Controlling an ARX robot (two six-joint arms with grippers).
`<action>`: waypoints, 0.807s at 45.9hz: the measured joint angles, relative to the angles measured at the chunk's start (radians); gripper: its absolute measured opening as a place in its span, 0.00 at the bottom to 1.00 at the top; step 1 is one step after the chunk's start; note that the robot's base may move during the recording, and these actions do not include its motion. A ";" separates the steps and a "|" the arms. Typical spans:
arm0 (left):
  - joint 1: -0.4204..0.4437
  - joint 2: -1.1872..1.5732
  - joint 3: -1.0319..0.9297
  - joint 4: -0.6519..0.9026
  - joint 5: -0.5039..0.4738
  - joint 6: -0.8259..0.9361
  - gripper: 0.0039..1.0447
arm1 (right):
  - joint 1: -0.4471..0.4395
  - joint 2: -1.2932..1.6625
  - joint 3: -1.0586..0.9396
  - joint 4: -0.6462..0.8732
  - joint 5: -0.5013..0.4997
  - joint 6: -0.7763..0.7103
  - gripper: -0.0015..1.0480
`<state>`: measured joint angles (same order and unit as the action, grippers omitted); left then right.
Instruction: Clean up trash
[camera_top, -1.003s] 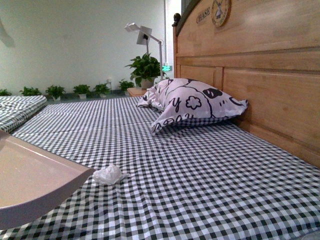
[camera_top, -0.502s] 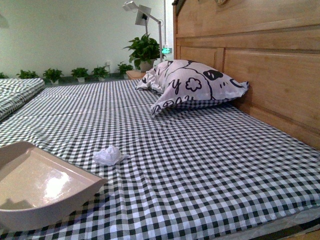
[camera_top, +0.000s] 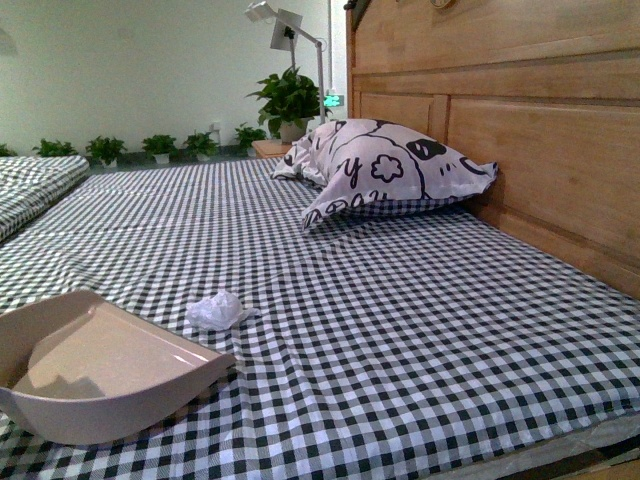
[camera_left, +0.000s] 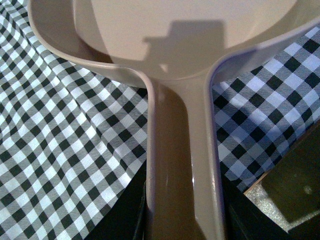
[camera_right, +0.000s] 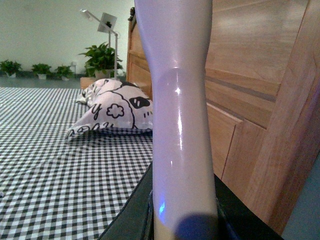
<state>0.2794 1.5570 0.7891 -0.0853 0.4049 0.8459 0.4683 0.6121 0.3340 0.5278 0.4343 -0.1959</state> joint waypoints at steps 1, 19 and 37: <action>-0.003 0.005 0.006 -0.005 0.000 0.000 0.25 | 0.000 0.000 0.000 0.000 0.000 0.000 0.19; -0.031 0.086 0.070 -0.076 0.014 0.011 0.25 | 0.000 0.000 0.000 0.000 0.000 0.000 0.19; -0.031 0.098 0.074 -0.072 0.013 0.018 0.25 | 0.004 0.045 0.103 -0.293 0.044 0.079 0.19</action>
<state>0.2481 1.6546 0.8635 -0.1574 0.4179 0.8635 0.4725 0.6575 0.4374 0.2352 0.4786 -0.1173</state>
